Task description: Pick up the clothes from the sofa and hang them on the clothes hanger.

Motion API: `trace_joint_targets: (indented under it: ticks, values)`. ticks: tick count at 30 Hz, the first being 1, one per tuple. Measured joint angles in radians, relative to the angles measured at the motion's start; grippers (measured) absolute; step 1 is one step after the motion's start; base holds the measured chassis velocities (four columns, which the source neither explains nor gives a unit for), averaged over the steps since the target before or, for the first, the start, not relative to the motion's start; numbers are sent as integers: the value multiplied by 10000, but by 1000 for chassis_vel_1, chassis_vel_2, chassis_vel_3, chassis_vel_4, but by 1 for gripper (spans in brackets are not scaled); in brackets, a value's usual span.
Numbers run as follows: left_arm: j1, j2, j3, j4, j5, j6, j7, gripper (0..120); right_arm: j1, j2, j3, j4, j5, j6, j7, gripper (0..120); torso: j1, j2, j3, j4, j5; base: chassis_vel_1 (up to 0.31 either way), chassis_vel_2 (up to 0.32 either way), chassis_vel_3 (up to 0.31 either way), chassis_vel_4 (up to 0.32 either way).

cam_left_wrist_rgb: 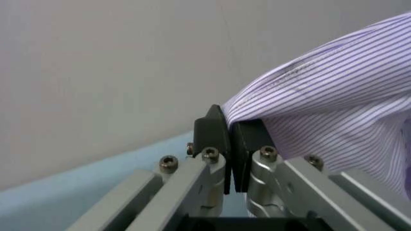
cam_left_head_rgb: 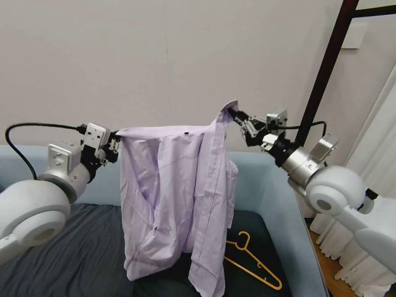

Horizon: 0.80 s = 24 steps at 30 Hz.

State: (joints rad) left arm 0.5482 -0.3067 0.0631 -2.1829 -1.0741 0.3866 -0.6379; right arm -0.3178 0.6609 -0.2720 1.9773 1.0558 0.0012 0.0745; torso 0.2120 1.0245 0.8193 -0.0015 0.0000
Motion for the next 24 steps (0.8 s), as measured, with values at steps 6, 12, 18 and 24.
trace_joint_targets:
  ticks: [6, 12, 18, 24]
  values:
    - [1256, -1830, 171, 1719, 1531, -202, -22, 0, -544, 1204, -974, -1610, -867, 496, -64, 0, 1, -1, 2, 0, 2, 0, 0, 0, 0]
    - [1533, -3385, 389, 3277, 2577, -539, 36, 0, -646, 2383, -1521, -3566, -1829, 1124, -436, 0, 1, -2, 2, 4, 0, 0, 0, 0, 0]
    - [1374, -4901, 681, 4830, 3236, -877, 197, 0, -639, 3467, -1835, -5483, -2355, 1547, -612, 0, 2, -3, 2, -4, 0, 0, 0, 0, 0]
    - [1282, -5520, 753, 5754, 3721, -1098, 324, 0, -653, 3944, -1848, -6492, -2703, 1806, -675, 0, 1, -2, 0, 3, -1, 0, 0, 0, 0]
